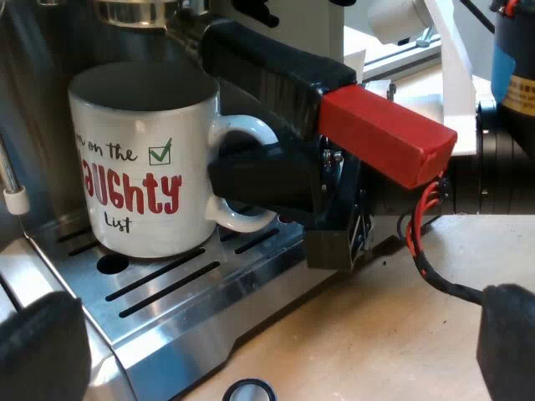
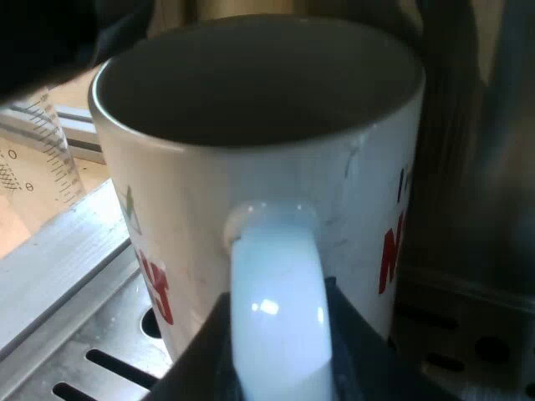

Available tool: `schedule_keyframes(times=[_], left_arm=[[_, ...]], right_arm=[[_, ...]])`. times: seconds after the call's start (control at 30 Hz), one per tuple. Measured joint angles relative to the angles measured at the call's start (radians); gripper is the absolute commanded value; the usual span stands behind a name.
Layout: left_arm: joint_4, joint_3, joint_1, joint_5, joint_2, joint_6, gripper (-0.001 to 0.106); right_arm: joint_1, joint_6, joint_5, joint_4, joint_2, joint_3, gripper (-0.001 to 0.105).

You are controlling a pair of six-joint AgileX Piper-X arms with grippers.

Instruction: Remove mug from coffee machine

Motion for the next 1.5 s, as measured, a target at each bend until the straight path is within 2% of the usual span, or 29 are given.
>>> schedule_keyframes(times=[0.17, 0.47, 0.63, 0.87, 1.07, 1.13, 1.3, 1.4, 1.5], left_arm=[[0.000, 0.000, 0.000, 0.000, 0.000, 0.000, 0.095], [0.000, 0.000, 0.000, 0.000, 0.000, 0.000, 0.095], [0.000, 0.000, 0.000, 0.000, 0.000, 0.000, 0.095], [0.000, 0.000, 0.000, 0.000, 0.000, 0.000, 0.095], [0.000, 0.000, 0.000, 0.002, 0.000, 0.000, 0.095], [0.000, 0.000, 0.000, 0.034, 0.000, 0.000, 0.095], [0.000, 0.000, 0.000, 0.209, 0.000, -0.002, 0.095], [0.000, 0.000, 0.000, 0.256, 0.000, -0.002, 0.095], [0.000, 0.000, -0.024, 0.266, 0.000, -0.021, 0.095]], right_arm=[[0.000, 0.000, 0.020, 0.012, -0.031, 0.021, 0.000], [0.000, 0.000, 0.037, 0.024, -0.139, 0.148, 0.000], [0.010, 0.000, 0.083, 0.043, -0.214, 0.215, 0.000], [0.047, 0.000, 0.157, 0.232, -0.383, 0.278, 0.000], [0.088, 0.000, 0.179, 0.398, -0.503, 0.291, 0.000], [0.103, 0.000, 0.179, 0.456, -0.548, 0.293, 0.000], [0.116, 0.000, 0.179, 0.551, -0.654, 0.293, 0.000], [0.116, 0.000, 0.189, 0.615, -0.717, 0.293, 0.000], [0.116, 0.024, 0.198, 0.693, -0.776, 0.293, 0.000]])
